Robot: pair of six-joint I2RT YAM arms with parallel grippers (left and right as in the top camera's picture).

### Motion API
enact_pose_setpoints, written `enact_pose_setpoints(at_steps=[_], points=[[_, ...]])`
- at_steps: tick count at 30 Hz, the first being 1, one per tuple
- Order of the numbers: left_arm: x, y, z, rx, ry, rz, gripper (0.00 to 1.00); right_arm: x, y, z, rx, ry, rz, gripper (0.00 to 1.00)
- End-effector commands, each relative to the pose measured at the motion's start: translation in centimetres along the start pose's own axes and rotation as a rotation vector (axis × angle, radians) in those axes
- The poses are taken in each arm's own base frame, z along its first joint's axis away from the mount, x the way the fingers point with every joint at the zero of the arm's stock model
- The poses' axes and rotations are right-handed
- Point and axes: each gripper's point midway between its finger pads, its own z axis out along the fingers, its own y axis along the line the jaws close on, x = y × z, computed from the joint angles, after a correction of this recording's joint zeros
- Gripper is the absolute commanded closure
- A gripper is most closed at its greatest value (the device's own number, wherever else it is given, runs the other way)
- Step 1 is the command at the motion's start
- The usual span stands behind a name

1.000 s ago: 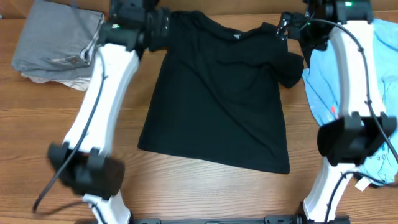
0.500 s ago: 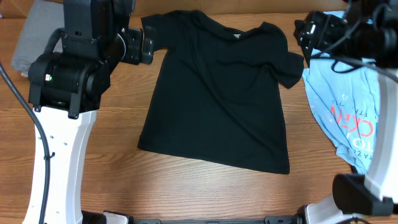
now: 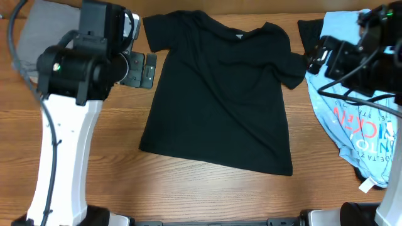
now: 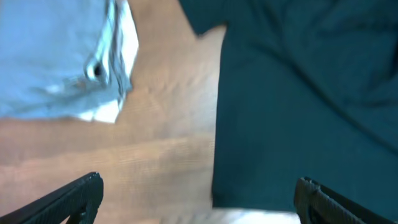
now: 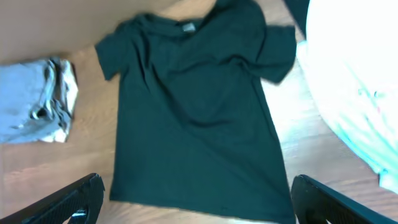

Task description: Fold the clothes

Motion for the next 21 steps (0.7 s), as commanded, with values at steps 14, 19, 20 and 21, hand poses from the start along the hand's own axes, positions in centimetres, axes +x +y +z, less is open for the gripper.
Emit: enact_pose_setpoints(at_steps=[14,19,20,21], points=[[8.3,-2.3,16.8,0.083,0.522,-0.008,0.08,3.2,-0.6,10.3,0.023,0.167,-0.038,0.0],[11.4,-3.2,19.2,0.122,0.611,0.014,0.14,3.5,-0.8,11.8,0.019,0.175,-0.036,0.0],[12.6,-3.4,20.0,0.126,0.633,0.015,0.17,3.6,-0.6,12.4,-0.002,0.179,-0.035,0.0],[13.1,-3.6,20.3,0.129,0.642,0.014,0.18,3.7,-0.5,12.7,-0.011,0.183,-0.034,0.0]])
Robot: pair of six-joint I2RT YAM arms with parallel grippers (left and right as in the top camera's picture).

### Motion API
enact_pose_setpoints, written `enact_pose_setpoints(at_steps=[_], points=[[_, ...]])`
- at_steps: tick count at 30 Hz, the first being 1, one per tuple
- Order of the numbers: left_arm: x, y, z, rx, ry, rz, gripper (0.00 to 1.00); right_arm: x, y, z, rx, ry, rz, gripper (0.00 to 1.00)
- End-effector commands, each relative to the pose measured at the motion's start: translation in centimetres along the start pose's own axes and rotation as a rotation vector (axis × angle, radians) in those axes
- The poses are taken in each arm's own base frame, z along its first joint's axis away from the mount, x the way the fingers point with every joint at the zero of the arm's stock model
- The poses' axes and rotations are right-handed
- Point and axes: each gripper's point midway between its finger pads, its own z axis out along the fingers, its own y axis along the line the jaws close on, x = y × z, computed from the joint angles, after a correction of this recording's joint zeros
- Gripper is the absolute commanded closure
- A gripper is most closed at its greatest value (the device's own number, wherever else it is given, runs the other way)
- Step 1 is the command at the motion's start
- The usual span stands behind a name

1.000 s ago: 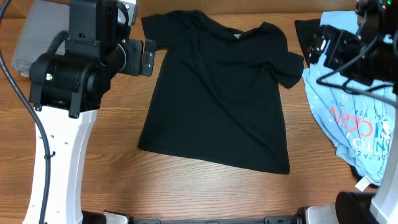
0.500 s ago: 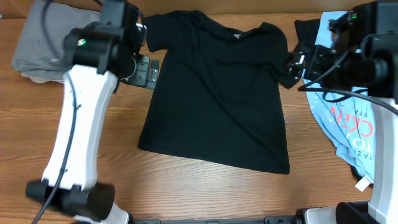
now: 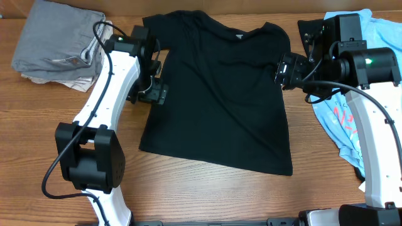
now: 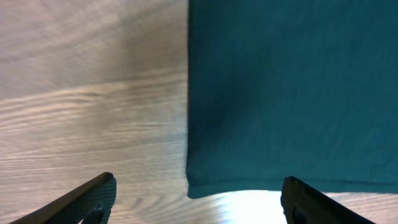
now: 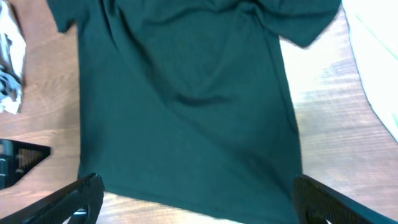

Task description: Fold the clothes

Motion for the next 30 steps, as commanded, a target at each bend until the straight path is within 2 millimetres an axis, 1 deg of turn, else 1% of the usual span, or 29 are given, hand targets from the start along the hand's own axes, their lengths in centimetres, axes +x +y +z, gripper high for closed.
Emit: enact_pose_setpoints(at_steps=[1,7,10,14,19,21,30], points=[[1.5,-0.7,3.0,0.045,0.065,0.019,0.18,0.3,0.5,0.9,-0.039,0.007,-0.003,0.0],[3.5,-1.0,6.7,0.061,0.114,0.025,0.17,0.9,0.0,2.9,-0.045,0.03,0.005,0.0],[4.4,-1.1,8.0,0.061,0.137,0.025,0.17,1.4,-0.3,3.9,-0.045,0.049,0.009,0.0],[5.2,-1.1,9.0,0.061,0.152,0.024,0.18,2.2,-0.7,5.1,-0.045,0.077,0.016,0.0],[5.4,-1.1,9.6,0.061,0.154,0.024,0.13,3.5,-1.3,6.6,-0.047,0.119,0.028,0.0],[5.6,-1.1,9.8,0.061,0.156,0.019,0.13,3.9,-1.5,7.2,-0.049,0.13,0.034,0.0],[7.0,-2.0,12.0,0.104,0.168,-0.001,0.12,4.8,-2.0,8.5,-0.047,0.151,0.04,0.0]])
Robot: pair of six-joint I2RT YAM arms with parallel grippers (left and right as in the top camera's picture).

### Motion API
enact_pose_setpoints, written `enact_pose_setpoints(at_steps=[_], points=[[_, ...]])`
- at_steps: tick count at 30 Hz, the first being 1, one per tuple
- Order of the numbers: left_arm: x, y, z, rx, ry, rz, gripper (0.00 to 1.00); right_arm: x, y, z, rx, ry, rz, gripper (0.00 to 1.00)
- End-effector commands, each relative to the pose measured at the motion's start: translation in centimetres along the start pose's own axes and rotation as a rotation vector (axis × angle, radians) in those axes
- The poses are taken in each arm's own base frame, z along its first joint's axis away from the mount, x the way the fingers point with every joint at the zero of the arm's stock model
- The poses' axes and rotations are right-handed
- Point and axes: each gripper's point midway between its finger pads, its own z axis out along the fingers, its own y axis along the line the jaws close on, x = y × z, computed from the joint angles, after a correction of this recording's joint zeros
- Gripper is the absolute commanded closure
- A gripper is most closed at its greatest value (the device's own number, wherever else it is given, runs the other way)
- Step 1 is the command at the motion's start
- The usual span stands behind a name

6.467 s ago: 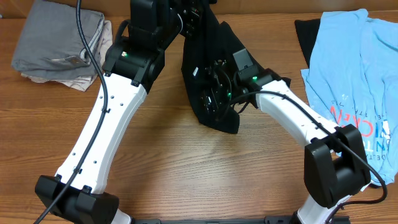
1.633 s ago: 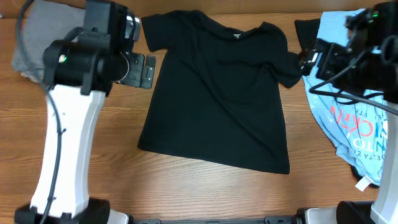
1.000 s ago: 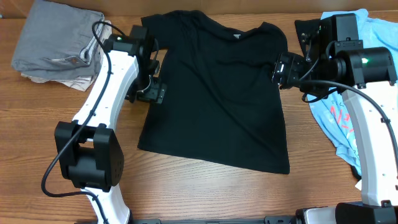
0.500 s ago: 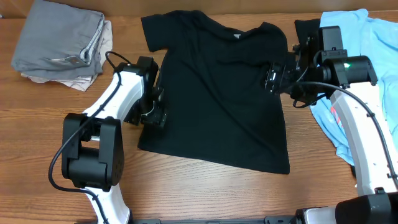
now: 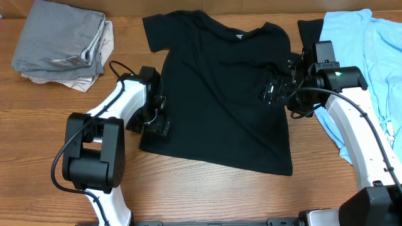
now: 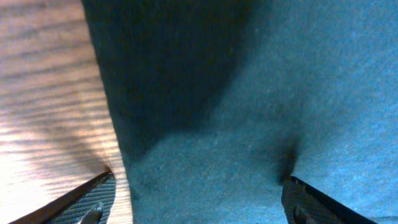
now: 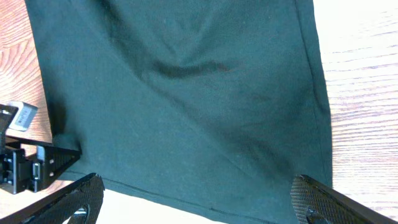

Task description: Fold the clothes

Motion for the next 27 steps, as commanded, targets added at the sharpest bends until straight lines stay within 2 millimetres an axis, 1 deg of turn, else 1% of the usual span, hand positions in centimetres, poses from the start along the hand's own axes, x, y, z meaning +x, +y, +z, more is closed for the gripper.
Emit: enact_pose_setpoints(at_steps=[1,12,13,14,19,25,27], points=[[0.9,-0.5,1.5,0.043,0.022,-0.016,0.12,0.3,0.2,0.2,-0.015,0.001,0.001,0.0],[2.0,-0.5,4.6,0.05,0.007,-0.035,0.19,0.4,0.1,0.4,-0.013,0.007,0.003,0.0],[2.1,-0.5,4.8,0.05,0.008,-0.038,0.2,0.4,0.1,0.4,-0.013,0.007,0.003,0.0],[2.3,-0.5,4.9,0.05,0.012,-0.038,0.23,0.4,0.1,0.4,-0.014,0.007,0.003,0.0],[2.3,-0.5,5.0,0.049,0.012,-0.038,0.34,0.4,0.1,0.4,-0.014,0.006,0.003,0.0],[2.2,-0.5,5.1,0.049,0.009,-0.038,0.36,0.3,0.1,0.4,-0.015,0.001,0.001,0.0],[2.5,-0.5,5.3,0.05,0.015,-0.038,0.39,0.3,0.1,0.4,-0.015,0.001,0.001,0.0]])
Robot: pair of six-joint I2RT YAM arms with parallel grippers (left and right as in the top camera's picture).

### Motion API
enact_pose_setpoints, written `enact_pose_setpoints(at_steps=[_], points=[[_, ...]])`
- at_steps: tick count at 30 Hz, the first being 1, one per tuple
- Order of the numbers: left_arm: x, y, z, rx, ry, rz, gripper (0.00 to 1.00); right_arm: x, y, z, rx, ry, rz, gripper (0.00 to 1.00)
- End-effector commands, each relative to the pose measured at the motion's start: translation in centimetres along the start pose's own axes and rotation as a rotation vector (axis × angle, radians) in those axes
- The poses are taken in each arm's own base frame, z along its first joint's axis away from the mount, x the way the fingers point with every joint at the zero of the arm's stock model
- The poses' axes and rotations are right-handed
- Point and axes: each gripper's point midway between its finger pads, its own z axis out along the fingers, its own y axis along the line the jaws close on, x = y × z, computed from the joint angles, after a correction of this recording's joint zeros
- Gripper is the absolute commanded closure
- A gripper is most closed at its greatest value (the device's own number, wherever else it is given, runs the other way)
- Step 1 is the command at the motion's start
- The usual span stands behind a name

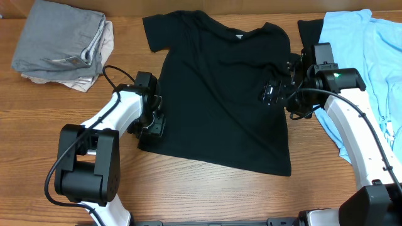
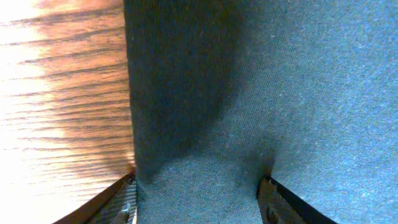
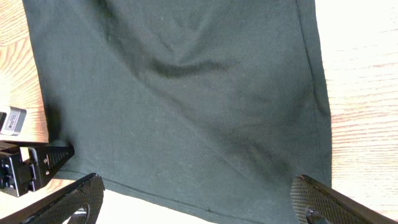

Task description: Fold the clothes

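Note:
A black T-shirt [image 1: 220, 94] lies spread flat on the wooden table, collar at the far side. My left gripper [image 1: 151, 122] is down on the shirt's left edge, close to the lower left corner. In the left wrist view the left gripper [image 2: 198, 202] is open, its fingertips [image 2: 127, 202] straddling that edge with cloth between them. My right gripper [image 1: 276, 93] hovers over the shirt's right side below the sleeve. The right gripper [image 3: 199, 205] is wide open above the shirt's lower part [image 3: 186, 112], holding nothing.
A folded grey pile [image 1: 59, 41] lies at the far left corner. A light blue printed shirt [image 1: 370, 75] sprawls along the right edge, with a dark cloth scrap [image 1: 309, 31] beside it. Bare table [image 1: 207, 194] runs along the near edge.
My left gripper has shifted slightly up the shirt's left edge and its fingers stand closer together around the cloth. The right gripper and the shirt have hardly moved.
Both arms were first raised high over the table's left and right ends. Then they were over the shirt's left and right sides. Later the left gripper was down at the lower left edge and the right hung over the right side, where both still are.

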Motion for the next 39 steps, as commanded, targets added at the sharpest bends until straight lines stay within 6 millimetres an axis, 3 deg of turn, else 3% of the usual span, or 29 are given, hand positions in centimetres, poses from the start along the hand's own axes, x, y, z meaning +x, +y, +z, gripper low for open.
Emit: enact_pose_setpoints(at_steps=[1,5,9,11,14,20,27,32,34,39], points=[[3.8,-1.2,4.5,0.074,0.151,-0.005,0.41,0.1,0.3,-0.1,-0.013,-0.004,-0.001,0.0],[4.3,-1.2,5.2,0.075,0.148,-0.007,0.46,0.0,0.3,-0.1,-0.013,-0.006,-0.002,0.0],[5.6,-1.2,6.2,0.067,0.162,-0.067,0.84,0.0,0.3,-0.1,-0.013,-0.007,-0.002,0.0],[6.1,-1.0,6.4,0.056,0.176,-0.105,0.96,0.0,0.3,-0.1,-0.013,-0.007,-0.002,0.0],[7.0,-0.7,6.2,0.032,0.215,-0.179,0.96,-0.1,0.3,-0.1,-0.014,-0.01,-0.003,0.0],[8.0,4.0,6.0,-0.1,0.236,-0.36,0.96,-0.1,0.4,-0.1,-0.015,-0.012,-0.003,0.0],[6.7,12.8,6.5,-0.151,0.1,-0.632,0.94,-0.6,0.6,-0.1,-0.023,-0.033,-0.011,0.0],[5.0,18.1,6.4,-0.118,-0.043,-0.804,0.84,-1.2,0.8,-0.1,-0.032,-0.056,-0.018,0.0],[3.7,18.7,5.7,-0.042,-0.087,-0.835,0.78,-1.5,0.9,-0.2,-0.036,-0.068,-0.023,0.0],[-1.2,18.7,1.9,0.098,-0.181,-0.74,0.43,-2.7,1.4,-0.3,-0.055,-0.118,-0.041,0.0]])
